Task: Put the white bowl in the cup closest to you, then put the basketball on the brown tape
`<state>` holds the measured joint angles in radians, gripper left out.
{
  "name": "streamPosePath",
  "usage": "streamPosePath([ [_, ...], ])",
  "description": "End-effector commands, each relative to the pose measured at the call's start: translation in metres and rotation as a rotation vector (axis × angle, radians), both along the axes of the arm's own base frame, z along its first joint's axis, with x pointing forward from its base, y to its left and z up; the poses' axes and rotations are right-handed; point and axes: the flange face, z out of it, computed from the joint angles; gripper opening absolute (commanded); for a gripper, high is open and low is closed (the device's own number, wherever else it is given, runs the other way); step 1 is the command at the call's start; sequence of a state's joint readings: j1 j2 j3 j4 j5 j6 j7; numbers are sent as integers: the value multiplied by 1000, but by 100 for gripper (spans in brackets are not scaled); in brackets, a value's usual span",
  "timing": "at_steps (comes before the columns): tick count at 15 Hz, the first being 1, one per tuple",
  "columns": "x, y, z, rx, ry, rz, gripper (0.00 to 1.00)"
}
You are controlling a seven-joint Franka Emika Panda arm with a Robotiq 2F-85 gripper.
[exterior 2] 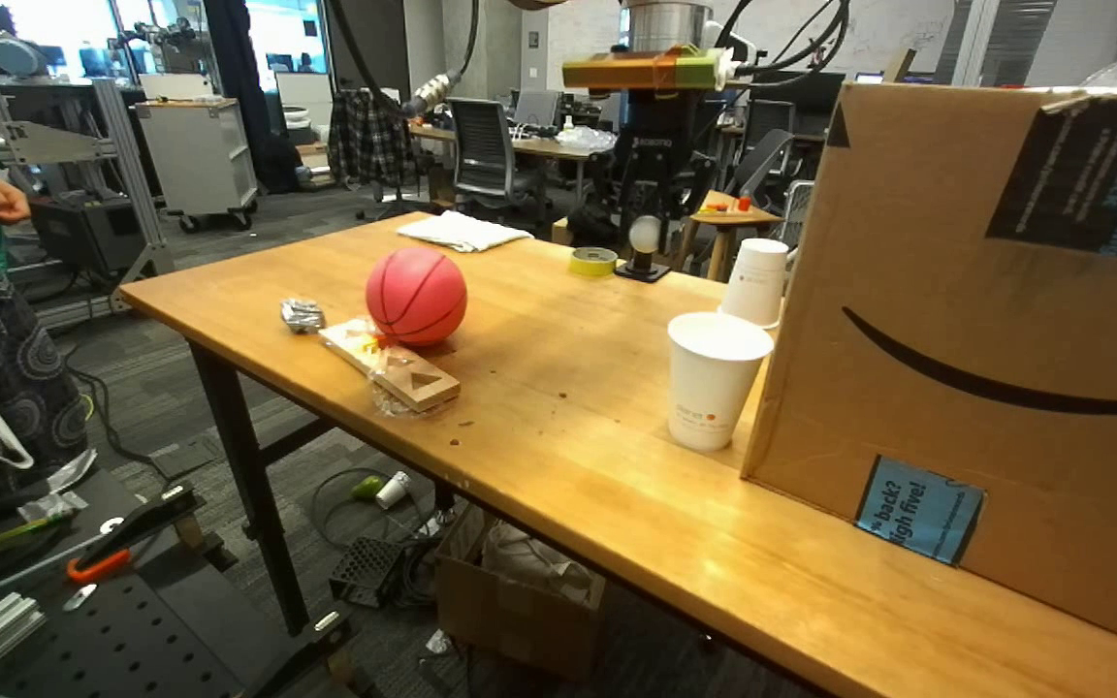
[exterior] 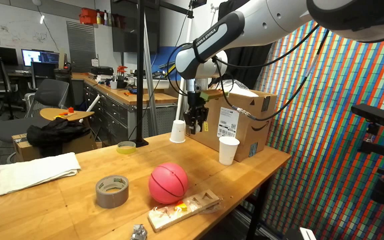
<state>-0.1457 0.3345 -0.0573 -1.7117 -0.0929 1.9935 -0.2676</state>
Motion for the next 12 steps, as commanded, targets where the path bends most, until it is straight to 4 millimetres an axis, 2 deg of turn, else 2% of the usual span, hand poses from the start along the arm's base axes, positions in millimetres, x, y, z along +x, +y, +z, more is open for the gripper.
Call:
streamPosePath([
  [1, 1, 0, 10, -6, -34, -6, 20],
  [12, 5, 13, 17, -21, -62, 27, 20],
])
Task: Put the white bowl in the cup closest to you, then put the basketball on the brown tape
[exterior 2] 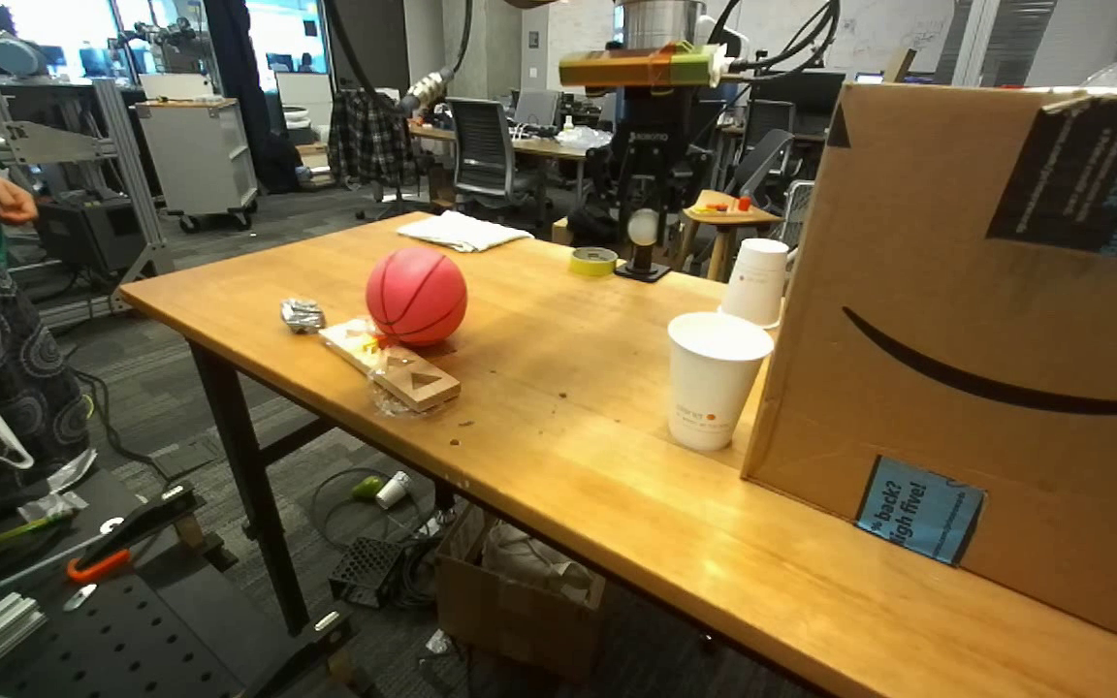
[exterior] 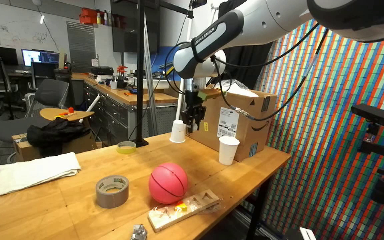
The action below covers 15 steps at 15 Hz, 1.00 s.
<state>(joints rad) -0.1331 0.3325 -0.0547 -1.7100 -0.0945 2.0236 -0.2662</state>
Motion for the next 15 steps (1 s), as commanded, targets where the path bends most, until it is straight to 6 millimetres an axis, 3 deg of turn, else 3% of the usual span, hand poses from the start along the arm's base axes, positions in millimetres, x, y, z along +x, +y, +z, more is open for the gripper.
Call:
streamPosePath([
  [1, 0, 5, 13, -18, -30, 14, 20],
  [15, 1, -9, 17, -114, -21, 45, 20],
])
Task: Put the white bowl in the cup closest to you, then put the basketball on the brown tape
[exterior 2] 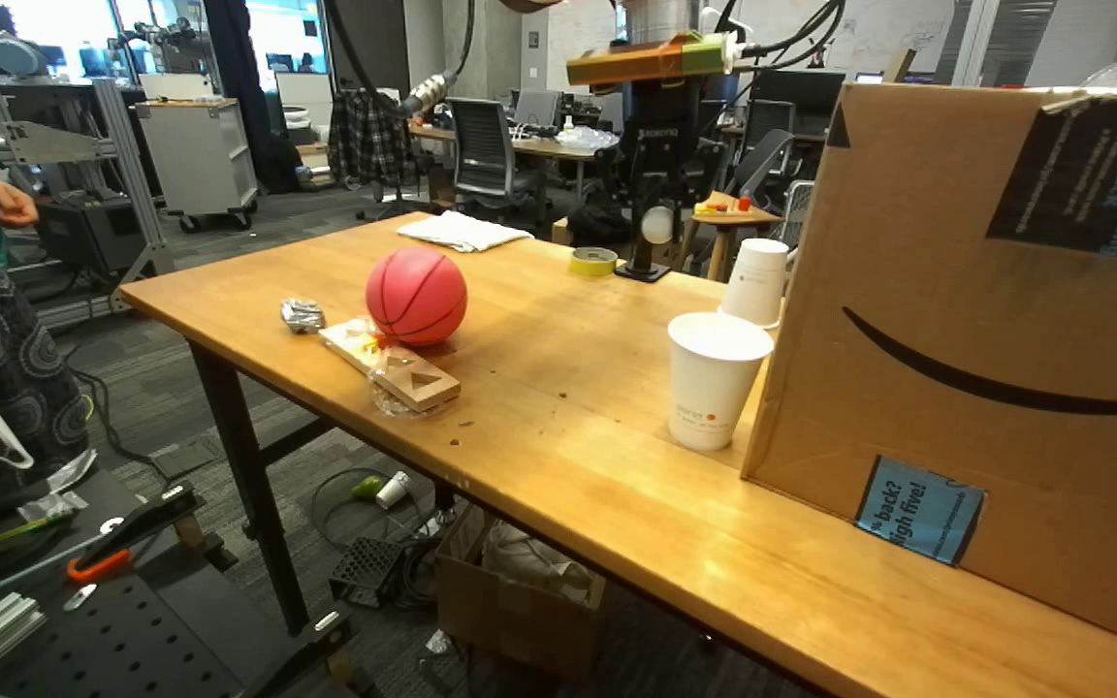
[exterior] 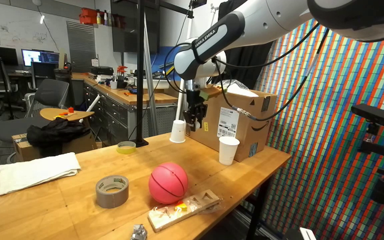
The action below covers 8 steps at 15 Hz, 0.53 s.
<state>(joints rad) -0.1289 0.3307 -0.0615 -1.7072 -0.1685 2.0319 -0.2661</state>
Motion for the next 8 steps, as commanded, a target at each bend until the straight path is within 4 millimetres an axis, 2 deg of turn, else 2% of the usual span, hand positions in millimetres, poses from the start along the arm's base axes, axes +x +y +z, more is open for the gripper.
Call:
streamPosePath([
  [1, 0, -5, 15, -60, -19, 20, 20],
  [6, 0, -5, 24, -150, -7, 73, 20],
  [8, -2, 1, 30, -173, 9, 118, 20],
])
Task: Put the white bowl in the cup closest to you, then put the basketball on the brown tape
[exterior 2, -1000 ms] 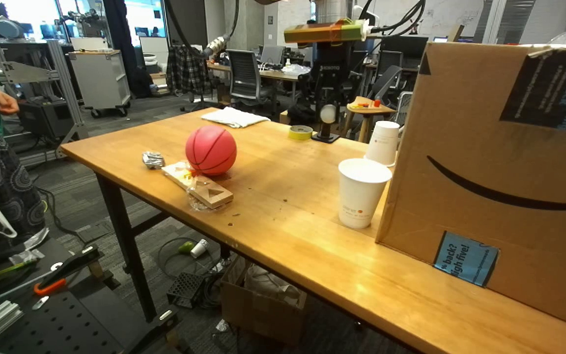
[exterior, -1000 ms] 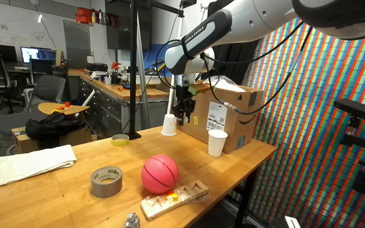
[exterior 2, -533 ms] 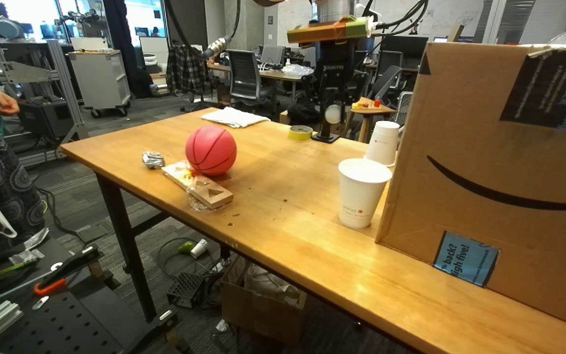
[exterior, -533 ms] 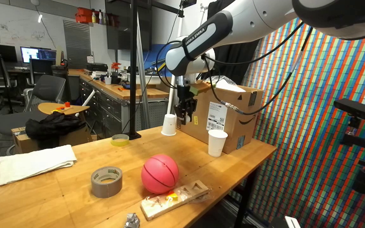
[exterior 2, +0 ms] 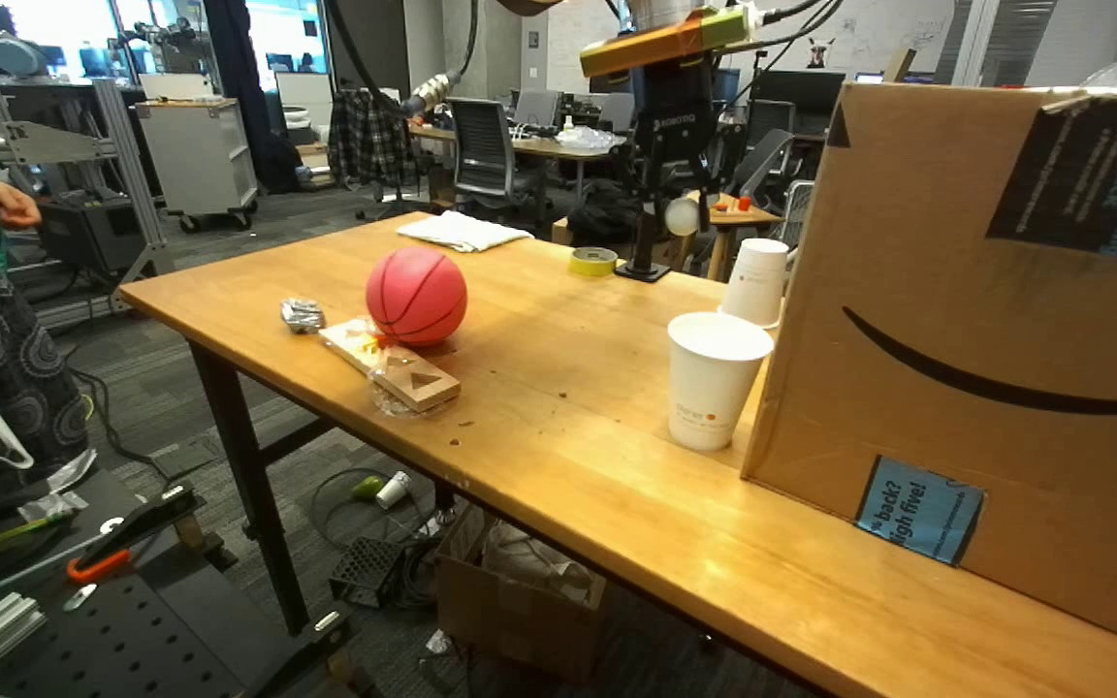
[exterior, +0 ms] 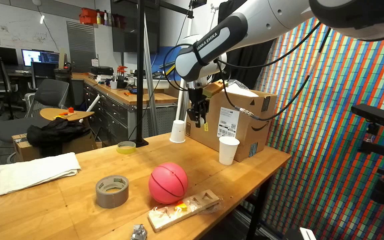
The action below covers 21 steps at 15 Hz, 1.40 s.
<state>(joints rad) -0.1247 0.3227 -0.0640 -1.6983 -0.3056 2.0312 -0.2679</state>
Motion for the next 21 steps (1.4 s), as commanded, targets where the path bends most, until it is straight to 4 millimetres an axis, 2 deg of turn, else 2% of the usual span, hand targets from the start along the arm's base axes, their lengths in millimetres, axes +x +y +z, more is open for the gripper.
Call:
streamPosePath([
  [1, -4, 11, 21, -67, 13, 77, 20],
  [12, -11, 35, 27, -369, 226, 314, 20],
  [15, -17, 37, 14, -399, 289, 336, 20],
  [21, -38, 20, -16, -425, 401, 321, 20],
])
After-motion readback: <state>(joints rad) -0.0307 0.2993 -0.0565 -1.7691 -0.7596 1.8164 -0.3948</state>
